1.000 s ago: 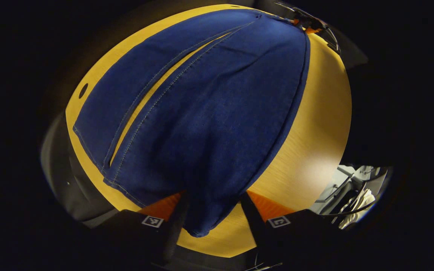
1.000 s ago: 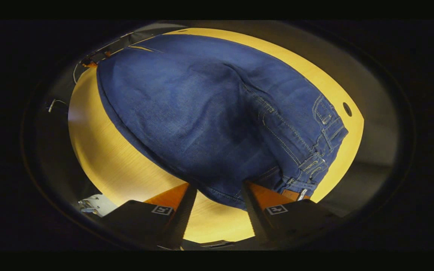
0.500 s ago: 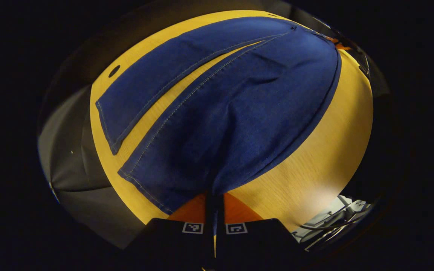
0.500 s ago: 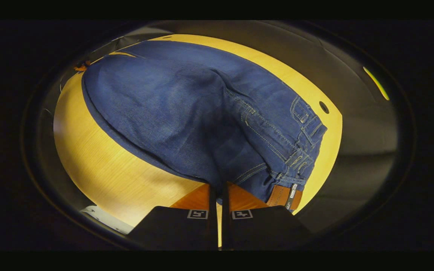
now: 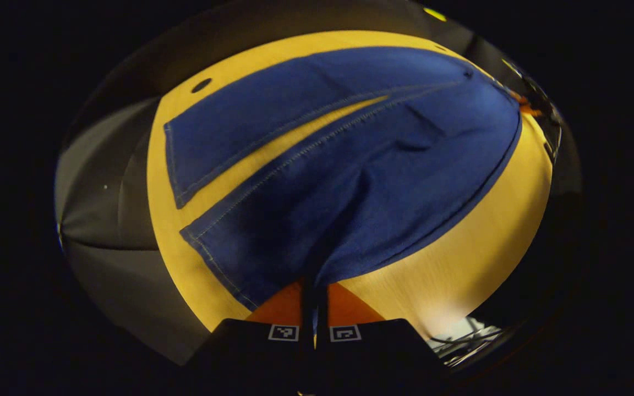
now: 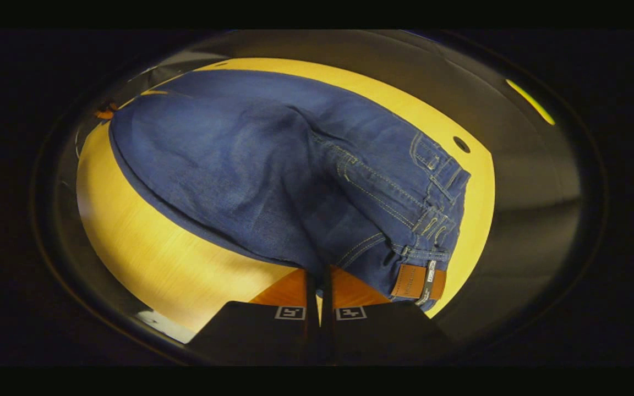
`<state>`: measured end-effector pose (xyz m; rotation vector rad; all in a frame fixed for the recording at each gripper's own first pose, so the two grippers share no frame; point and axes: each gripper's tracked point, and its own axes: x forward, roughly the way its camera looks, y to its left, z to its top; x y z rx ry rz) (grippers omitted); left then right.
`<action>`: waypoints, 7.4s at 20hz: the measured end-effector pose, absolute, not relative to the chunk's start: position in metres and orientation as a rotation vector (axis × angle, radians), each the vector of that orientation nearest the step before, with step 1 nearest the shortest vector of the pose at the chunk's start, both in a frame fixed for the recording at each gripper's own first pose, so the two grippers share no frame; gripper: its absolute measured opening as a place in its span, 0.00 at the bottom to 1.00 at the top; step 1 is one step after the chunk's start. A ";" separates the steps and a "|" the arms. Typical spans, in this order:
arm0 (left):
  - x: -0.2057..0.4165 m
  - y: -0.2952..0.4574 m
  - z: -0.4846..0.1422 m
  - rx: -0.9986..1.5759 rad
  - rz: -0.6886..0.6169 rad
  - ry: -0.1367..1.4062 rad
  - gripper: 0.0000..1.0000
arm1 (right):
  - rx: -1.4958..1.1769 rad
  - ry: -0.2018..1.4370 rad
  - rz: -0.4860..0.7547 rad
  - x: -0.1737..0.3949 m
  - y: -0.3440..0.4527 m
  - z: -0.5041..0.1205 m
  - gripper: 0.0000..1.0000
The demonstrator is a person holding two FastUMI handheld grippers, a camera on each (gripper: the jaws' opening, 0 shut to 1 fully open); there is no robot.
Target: Grasp the waist and the cuffs of the jeans and fold them to make the two legs overlap; first hold the waist and fold one-third of the jeans toward the cuffs, then hold the cuffs and fold the remaining one-third in the same direction to finish folding.
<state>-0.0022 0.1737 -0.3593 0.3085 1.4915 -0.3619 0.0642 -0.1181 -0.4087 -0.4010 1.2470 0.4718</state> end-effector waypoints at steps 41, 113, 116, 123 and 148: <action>0.284 0.228 -0.244 -0.092 0.156 0.737 0.98 | 0.310 0.749 -0.067 0.326 -0.148 -0.261 0.98; 0.177 0.360 -0.426 -0.360 0.398 1.238 0.96 | 0.148 0.755 0.513 0.179 -0.190 -0.314 0.98; 0.179 0.363 -0.424 -0.289 0.380 1.248 0.99 | 0.194 0.769 0.473 0.180 -0.204 -0.318 0.99; 0.198 0.346 -0.425 -0.278 0.358 1.207 0.22 | 0.261 0.742 0.477 0.185 -0.203 -0.303 0.99; 0.295 -0.096 -0.326 -0.010 -0.458 1.025 0.06 | 0.219 0.644 0.382 0.171 -0.345 -0.281 0.99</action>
